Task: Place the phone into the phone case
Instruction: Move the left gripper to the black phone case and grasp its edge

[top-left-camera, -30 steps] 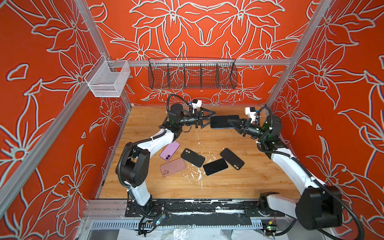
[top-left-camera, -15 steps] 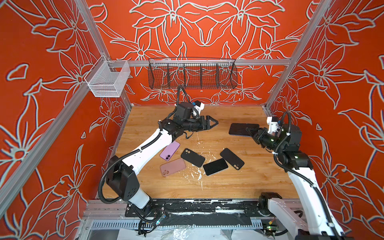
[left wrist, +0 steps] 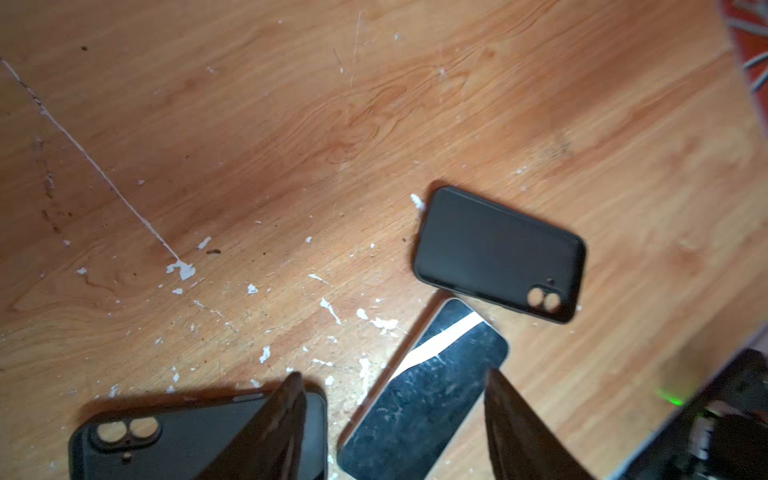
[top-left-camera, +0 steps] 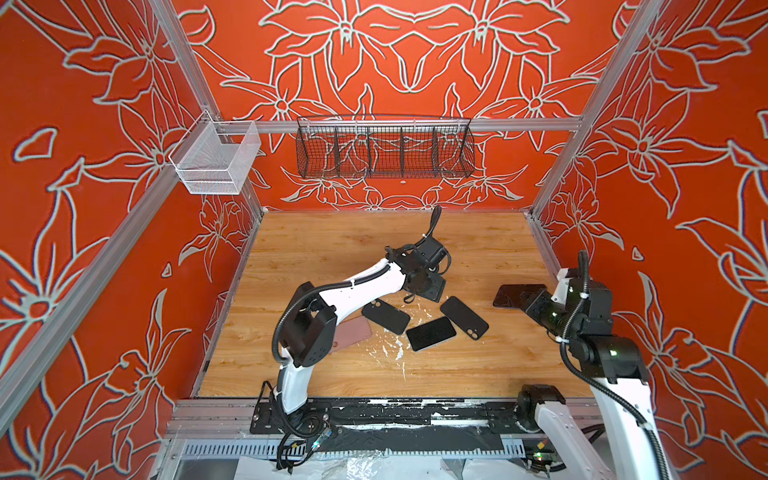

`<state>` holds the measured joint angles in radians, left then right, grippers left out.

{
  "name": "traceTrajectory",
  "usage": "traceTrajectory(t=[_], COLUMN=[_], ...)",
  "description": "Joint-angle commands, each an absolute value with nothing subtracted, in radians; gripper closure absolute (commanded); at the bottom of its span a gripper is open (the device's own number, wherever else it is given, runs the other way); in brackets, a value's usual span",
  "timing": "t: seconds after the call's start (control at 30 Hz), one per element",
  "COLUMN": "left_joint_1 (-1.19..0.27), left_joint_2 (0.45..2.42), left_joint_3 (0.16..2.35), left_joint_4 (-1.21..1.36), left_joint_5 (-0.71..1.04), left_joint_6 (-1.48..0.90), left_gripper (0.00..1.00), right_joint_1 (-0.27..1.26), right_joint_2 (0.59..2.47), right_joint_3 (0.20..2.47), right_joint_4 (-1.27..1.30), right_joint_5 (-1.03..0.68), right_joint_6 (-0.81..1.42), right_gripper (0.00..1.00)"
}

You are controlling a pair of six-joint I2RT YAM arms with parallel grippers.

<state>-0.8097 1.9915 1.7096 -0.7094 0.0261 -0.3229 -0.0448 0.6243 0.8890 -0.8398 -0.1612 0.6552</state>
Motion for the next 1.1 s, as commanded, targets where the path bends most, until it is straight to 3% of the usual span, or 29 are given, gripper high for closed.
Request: traceTrajectory(t=[0.0,0.47,1.07], left_joint_1=[-0.837,-0.846,-0.847], left_joint_2=[2.04,2.285,2.426], left_joint_3=[1.777,1.984,2.089], left_joint_4=[-0.739,-0.782,-0.806], left_joint_5=[-0.024,0.004,0.028], left_joint_6=[-0.339,-0.348,-0.33], left_gripper=[0.38,0.46,0.54], right_joint_1=[-0.047,-0.047,-0.046], right_joint_2=[0.599,0.535,0.521], right_joint_3=[0.872,0.803,0.781], right_joint_4=[-0.872,-0.872,-0.863], right_joint_5=[-0.102,-0.141,-0.167], right_joint_6=[0.63,0.649,0.651], right_gripper=[1.0,1.0,1.0])
